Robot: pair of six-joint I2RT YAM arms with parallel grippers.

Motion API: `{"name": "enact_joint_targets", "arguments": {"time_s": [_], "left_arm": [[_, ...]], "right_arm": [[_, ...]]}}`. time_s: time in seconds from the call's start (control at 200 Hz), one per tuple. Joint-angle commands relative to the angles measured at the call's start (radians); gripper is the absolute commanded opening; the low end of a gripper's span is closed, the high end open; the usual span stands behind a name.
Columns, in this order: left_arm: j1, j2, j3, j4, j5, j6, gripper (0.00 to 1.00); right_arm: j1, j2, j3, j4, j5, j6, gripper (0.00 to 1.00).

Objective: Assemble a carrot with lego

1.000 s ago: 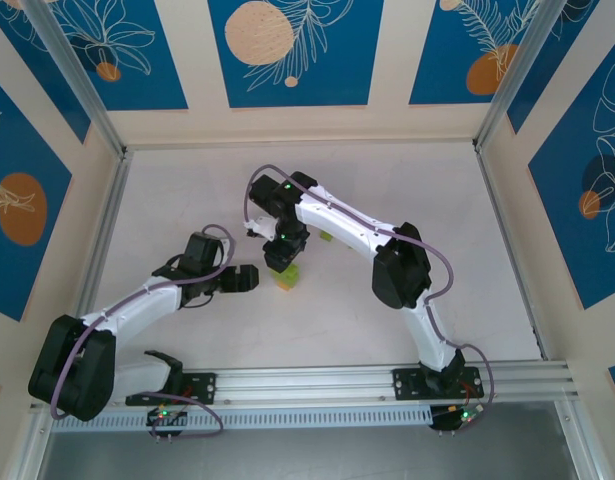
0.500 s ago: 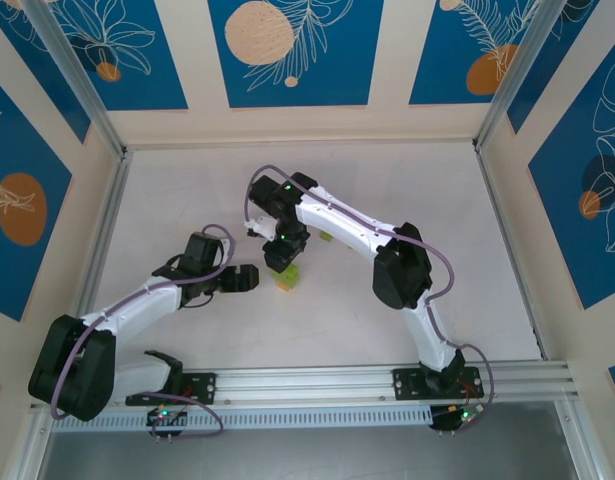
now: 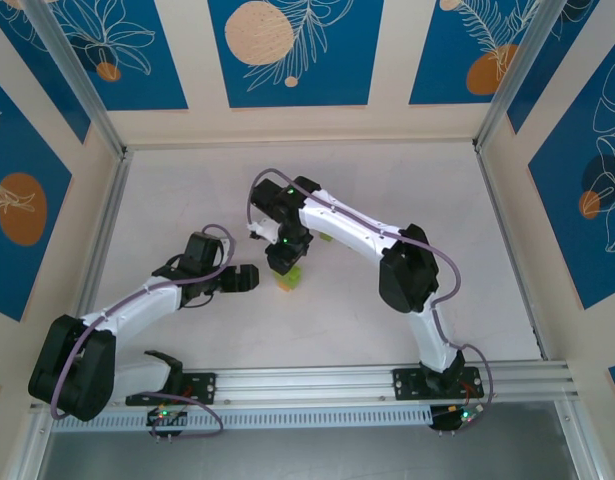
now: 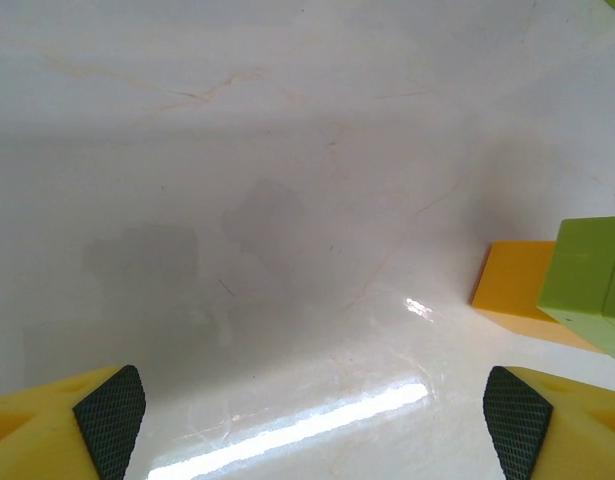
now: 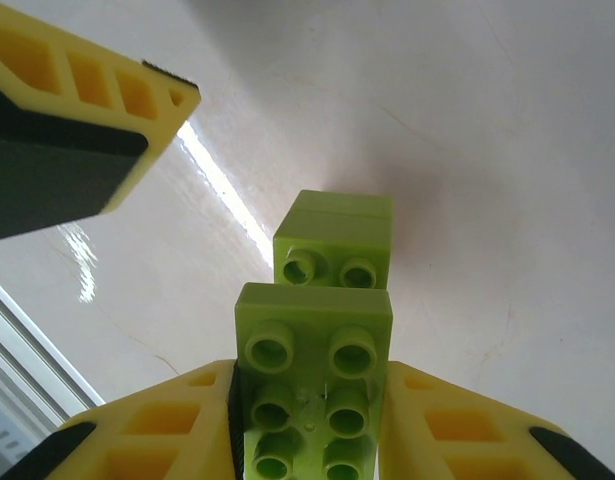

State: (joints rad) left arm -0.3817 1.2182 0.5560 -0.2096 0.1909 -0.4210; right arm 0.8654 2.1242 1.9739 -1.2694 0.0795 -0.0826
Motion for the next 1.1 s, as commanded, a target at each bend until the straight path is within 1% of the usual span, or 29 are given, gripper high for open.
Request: {"name": "enact_joint_targets", "arguments": {"time_s": [0.0,0.28,0.5,0.83,1.095], "left_arm": [[0.012,-0.007,-0.01,0.005,0.019,-0.011,0.91],[0.012,-0.013,-0.011,0.003,0.019,-0.012,0.9],[0.012,-0.011,-0.013,0.006,0.021,-0.012,0.91],[0.012,-0.013,-0.015,0.008,0.024,-0.011,0.9],[0.012,-0.013,-0.015,0.009,0.025,-0.012,0.9]], "right_arm": [[0.016,0.017,-0.051,-0.061,0.017,0.021,0.34],[0.024,0.013,-0.1,-0.021,0.046,0.066,0.33],[0.024,-0.003,-0.166,0.06,0.013,0.132,0.32],[0.024,0.009,-0.227,0.095,0.012,0.141,0.31],[0.027,0.001,-0.301,0.122,0.035,0.154,0.31]]}}
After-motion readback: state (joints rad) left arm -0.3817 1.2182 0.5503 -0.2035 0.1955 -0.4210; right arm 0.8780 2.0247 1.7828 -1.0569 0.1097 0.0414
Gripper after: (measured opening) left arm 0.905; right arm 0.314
